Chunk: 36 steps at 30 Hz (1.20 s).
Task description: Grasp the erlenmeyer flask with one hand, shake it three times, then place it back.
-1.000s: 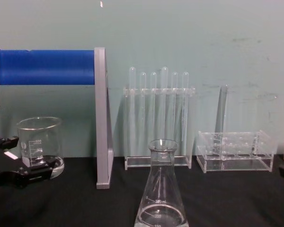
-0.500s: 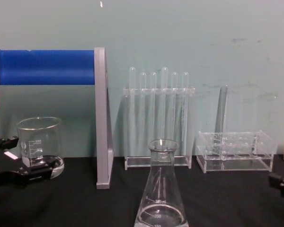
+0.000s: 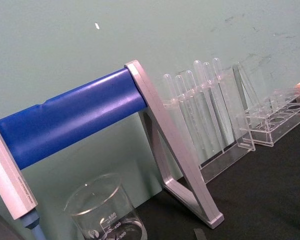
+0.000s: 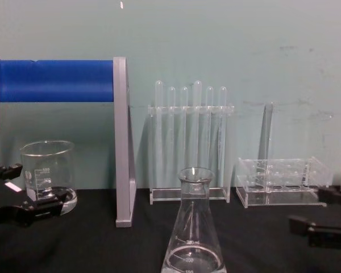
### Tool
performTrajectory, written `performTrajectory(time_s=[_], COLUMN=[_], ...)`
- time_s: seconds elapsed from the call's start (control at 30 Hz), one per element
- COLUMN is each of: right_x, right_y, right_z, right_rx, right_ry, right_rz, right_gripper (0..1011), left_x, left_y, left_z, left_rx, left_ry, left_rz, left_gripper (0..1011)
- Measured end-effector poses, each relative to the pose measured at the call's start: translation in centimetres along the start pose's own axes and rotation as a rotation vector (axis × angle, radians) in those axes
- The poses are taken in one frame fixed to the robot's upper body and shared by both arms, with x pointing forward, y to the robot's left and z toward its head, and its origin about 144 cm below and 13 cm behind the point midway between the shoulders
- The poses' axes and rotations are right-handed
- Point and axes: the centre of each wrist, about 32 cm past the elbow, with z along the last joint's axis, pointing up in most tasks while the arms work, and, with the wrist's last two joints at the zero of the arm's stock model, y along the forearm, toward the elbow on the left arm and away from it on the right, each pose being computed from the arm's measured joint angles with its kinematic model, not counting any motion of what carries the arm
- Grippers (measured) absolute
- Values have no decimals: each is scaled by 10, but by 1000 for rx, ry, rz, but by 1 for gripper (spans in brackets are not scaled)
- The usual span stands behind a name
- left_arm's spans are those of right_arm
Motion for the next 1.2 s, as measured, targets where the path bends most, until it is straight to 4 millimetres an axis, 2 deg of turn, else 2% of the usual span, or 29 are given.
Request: performTrajectory(time_s=[0.83, 1.2], right_x=[6, 9], right_y=[78, 104], right_z=[1, 4], right_rx=[30, 43], right_ry=[24, 28], right_rz=[226, 276], right_gripper=[1000, 1000], left_x=[0, 0], left_y=[0, 0], left_z=[0, 0], left_rx=[0, 0], left_ry=[0, 0], left_rz=[0, 0], left_gripper=[1001, 1001])
